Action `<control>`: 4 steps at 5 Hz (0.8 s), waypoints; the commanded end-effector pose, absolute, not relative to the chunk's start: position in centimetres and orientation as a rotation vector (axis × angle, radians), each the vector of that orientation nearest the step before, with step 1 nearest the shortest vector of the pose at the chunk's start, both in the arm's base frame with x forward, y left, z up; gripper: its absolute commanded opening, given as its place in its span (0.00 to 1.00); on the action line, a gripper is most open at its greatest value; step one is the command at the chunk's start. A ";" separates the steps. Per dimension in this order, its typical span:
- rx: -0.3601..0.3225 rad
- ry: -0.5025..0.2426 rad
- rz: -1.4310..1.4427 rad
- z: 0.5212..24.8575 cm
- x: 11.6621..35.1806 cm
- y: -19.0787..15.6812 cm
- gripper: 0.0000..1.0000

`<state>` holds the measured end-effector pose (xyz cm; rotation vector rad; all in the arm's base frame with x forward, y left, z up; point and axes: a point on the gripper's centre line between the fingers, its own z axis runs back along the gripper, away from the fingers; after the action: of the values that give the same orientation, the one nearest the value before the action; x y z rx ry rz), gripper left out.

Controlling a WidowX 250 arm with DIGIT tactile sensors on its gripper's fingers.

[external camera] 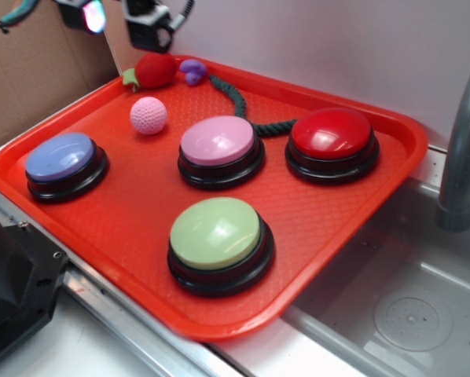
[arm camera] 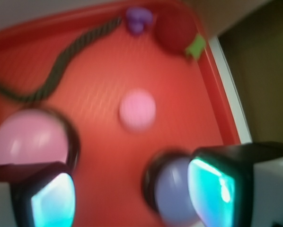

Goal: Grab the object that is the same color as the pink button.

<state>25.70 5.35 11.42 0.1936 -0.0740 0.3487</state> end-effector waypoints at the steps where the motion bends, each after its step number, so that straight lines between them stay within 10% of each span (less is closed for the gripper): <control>1: 0.101 -0.094 0.261 4.9 28.1 9.0 1.00; 3: -0.013 0.031 0.272 3.8 24.8 8.1 1.00; 4: 0.004 0.062 0.297 3.9 24.2 7.5 0.00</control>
<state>23.78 7.74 2.67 -0.0035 0.1038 0.3060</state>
